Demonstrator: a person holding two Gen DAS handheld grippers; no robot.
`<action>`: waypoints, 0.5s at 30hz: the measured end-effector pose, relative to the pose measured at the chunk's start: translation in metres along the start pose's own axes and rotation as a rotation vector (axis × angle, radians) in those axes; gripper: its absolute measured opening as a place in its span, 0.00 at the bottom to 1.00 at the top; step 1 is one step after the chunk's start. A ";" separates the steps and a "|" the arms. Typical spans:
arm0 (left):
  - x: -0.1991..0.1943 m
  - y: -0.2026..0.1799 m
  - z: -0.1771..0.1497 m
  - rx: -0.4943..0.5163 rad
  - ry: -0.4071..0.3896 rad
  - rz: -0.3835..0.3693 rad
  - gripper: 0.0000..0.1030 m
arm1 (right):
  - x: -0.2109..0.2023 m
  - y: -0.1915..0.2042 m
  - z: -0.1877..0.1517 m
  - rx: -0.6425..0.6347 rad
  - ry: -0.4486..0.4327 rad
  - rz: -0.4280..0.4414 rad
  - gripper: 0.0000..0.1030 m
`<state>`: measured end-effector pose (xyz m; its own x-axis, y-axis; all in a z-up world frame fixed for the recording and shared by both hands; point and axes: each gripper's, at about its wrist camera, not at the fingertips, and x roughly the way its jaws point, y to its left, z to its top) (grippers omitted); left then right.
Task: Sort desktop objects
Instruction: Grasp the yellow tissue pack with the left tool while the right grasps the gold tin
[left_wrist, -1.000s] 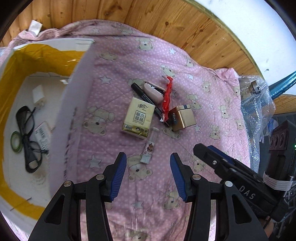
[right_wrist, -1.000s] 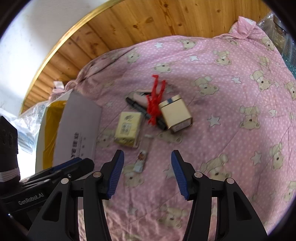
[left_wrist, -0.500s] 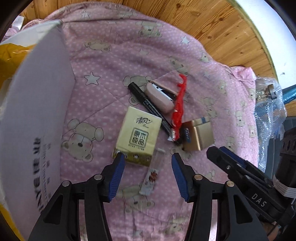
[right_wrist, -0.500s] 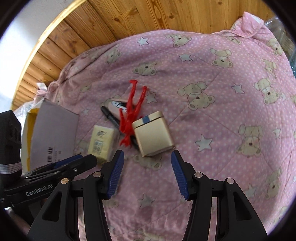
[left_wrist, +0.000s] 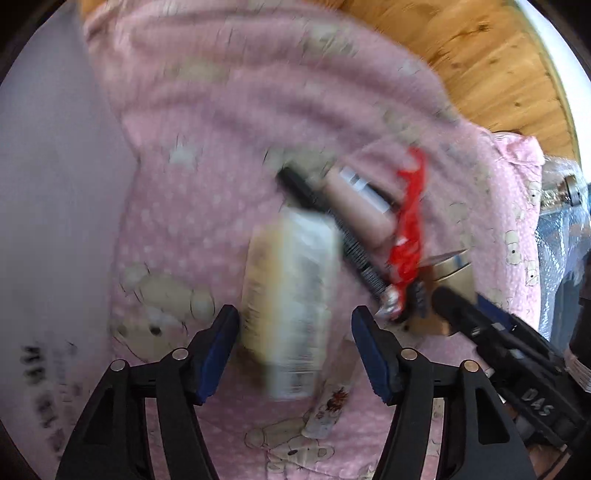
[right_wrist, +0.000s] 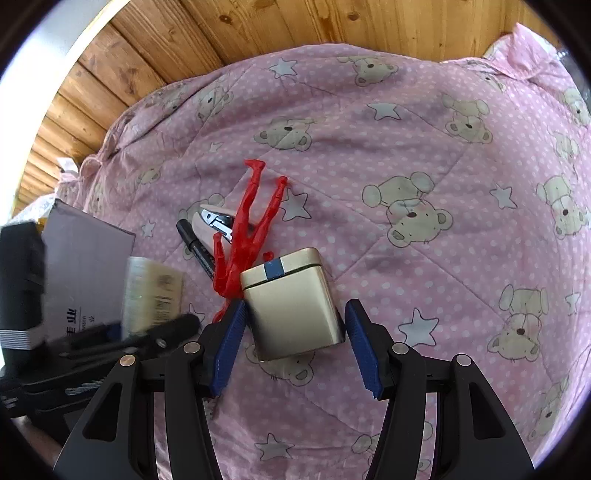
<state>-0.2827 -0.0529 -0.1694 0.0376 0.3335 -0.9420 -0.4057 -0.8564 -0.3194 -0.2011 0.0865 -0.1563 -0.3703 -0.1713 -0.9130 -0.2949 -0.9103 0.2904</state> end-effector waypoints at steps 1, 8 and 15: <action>-0.002 0.000 -0.001 0.006 -0.024 -0.004 0.62 | 0.001 0.000 0.000 -0.004 0.000 -0.002 0.58; -0.006 0.009 -0.001 -0.045 -0.041 -0.022 0.62 | -0.002 -0.001 -0.001 0.000 0.000 -0.002 0.56; -0.015 0.025 0.003 -0.086 -0.076 -0.040 0.52 | -0.003 -0.003 -0.003 0.013 -0.006 0.008 0.55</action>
<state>-0.2960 -0.0781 -0.1628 -0.0184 0.3939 -0.9190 -0.3258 -0.8713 -0.3670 -0.1962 0.0884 -0.1551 -0.3782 -0.1758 -0.9089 -0.3038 -0.9039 0.3012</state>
